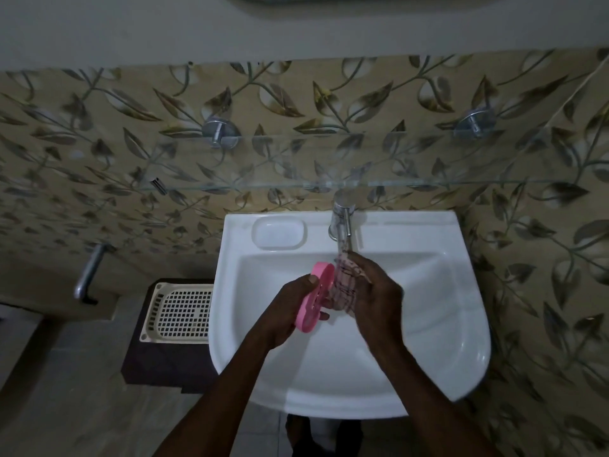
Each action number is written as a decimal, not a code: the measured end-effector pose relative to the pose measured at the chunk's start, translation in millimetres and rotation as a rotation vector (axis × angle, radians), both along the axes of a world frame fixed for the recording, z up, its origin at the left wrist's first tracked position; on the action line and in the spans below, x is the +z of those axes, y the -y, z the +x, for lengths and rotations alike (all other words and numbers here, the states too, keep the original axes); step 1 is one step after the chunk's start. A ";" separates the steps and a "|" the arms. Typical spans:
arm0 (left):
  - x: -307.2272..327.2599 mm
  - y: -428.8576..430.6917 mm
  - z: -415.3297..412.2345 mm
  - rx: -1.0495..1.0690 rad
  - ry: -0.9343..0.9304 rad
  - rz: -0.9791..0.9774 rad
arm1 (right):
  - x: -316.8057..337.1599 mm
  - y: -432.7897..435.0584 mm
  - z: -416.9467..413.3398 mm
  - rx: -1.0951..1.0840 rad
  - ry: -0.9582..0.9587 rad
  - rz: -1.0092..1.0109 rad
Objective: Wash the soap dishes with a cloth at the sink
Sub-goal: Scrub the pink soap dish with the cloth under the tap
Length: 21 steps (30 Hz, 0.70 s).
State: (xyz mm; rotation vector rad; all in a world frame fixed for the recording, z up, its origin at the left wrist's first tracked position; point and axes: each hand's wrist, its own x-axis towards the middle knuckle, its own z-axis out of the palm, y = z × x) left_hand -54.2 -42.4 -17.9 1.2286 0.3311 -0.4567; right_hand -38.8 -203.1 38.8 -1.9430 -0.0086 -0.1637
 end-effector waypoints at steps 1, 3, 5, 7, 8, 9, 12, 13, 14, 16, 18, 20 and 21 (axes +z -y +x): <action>-1.7 1.6 -0.5 0.012 -0.014 -0.035 | 1.9 -4.4 -2.8 0.023 0.039 -0.005; -2.6 5.1 -0.8 0.103 -0.083 -0.157 | 1.1 -6.4 -3.7 -0.067 0.039 -0.012; -1.5 4.8 1.3 0.198 -0.089 -0.257 | -5.4 2.6 -1.2 -0.213 -0.068 -0.029; -0.4 2.5 4.0 0.223 -0.034 -0.165 | -16.5 13.8 -3.5 -0.193 -0.194 -0.037; 1.9 3.3 5.1 0.208 -0.028 -0.069 | -21.0 17.1 -5.7 -0.143 -0.257 0.004; 3.0 5.6 5.7 0.186 -0.027 0.028 | -23.7 17.5 -8.5 -0.092 -0.323 0.067; 2.7 16.4 5.7 0.238 -0.059 0.249 | -28.3 13.8 -17.2 -0.043 -0.401 0.171; 2.6 19.9 5.2 0.300 -0.070 0.286 | -28.1 11.9 -20.0 -0.047 -0.388 0.176; 3.6 22.8 4.6 0.354 -0.084 0.282 | -27.6 9.9 -22.1 -0.047 -0.361 0.165; 4.3 25.2 3.7 0.389 -0.147 0.063 | -28.1 5.0 -27.2 -0.037 -0.279 0.093; 4.6 24.8 -1.7 0.401 -0.248 -0.314 | -28.8 0.6 -32.1 -0.051 -0.215 0.007; 2.2 26.0 -7.2 0.370 -0.255 -0.542 | -30.0 -1.0 -34.6 -0.075 -0.147 -0.051; 2.4 28.9 -9.2 0.345 -0.232 -0.598 | -29.8 -1.1 -35.3 -0.076 -0.116 -0.079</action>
